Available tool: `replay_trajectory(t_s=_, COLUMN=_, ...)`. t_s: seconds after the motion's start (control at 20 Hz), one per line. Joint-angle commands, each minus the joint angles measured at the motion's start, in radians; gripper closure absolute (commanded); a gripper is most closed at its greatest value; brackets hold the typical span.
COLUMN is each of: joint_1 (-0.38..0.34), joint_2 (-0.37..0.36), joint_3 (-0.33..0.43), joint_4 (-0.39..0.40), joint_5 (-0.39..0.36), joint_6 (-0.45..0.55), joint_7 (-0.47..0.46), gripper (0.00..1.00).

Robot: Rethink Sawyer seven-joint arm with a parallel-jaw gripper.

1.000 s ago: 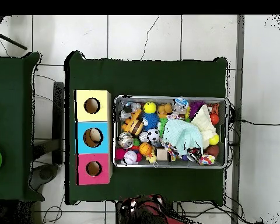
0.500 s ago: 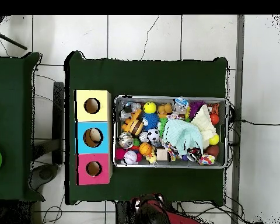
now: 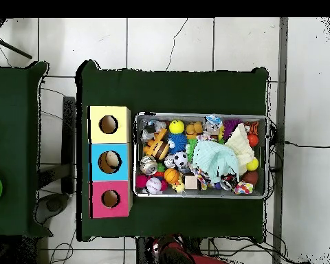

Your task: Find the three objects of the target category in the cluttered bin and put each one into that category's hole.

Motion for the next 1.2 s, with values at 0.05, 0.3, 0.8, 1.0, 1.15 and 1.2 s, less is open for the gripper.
replay_trajectory(t_s=0.05, joint_1=-0.016, joint_2=0.188, joint_3=0.054, joint_4=-0.08, joint_5=-0.055, joint_6=-0.071, joint_7=0.189, gripper=1.0)
replay_trajectory(t_s=0.3, joint_1=-0.002, joint_2=0.179, joint_3=0.041, joint_4=-0.086, joint_5=-0.064, joint_6=-0.105, joint_7=0.206, gripper=1.0)
replay_trajectory(t_s=0.8, joint_1=-0.009, joint_2=0.039, joint_3=0.062, joint_4=-0.04, joint_5=-0.053, joint_6=-0.028, joint_7=0.195, gripper=1.0)
replay_trajectory(t_s=1.0, joint_1=-0.036, joint_2=-0.344, joint_3=0.174, joint_4=0.059, joint_5=0.017, joint_6=0.183, joint_7=0.137, gripper=1.0)
replay_trajectory(t_s=1.15, joint_1=-0.001, joint_2=-0.593, joint_3=0.203, joint_4=0.043, joint_5=0.147, joint_6=0.463, joint_7=-0.036, gripper=1.0)
replay_trajectory(t_s=1.2, joint_1=0.066, joint_2=-0.631, joint_3=0.128, joint_4=-0.006, joint_5=0.154, joint_6=0.549, joint_7=-0.064, gripper=1.0)
